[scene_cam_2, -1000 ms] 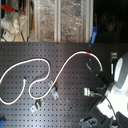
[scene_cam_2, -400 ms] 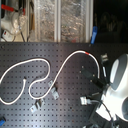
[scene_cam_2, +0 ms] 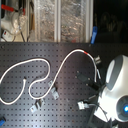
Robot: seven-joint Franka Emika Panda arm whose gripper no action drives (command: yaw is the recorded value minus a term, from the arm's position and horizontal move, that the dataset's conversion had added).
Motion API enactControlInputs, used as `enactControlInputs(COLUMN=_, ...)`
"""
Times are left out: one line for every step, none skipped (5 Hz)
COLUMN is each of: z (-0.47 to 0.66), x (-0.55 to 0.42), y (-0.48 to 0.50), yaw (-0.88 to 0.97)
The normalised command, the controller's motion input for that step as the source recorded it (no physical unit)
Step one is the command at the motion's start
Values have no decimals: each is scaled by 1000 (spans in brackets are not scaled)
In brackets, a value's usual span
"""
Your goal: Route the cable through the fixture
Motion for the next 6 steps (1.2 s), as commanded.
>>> enactControlInputs(z=57, x=317, y=212, yaw=397)
enactControlInputs(z=3, x=255, y=231, yaw=423)
enactControlInputs(z=73, x=1, y=3, yaw=-89)
enactControlInputs(z=288, x=-30, y=19, yaw=-606)
enactControlInputs(z=214, x=0, y=3, yaw=-603)
enactControlInputs(z=0, x=6, y=13, yaw=0)
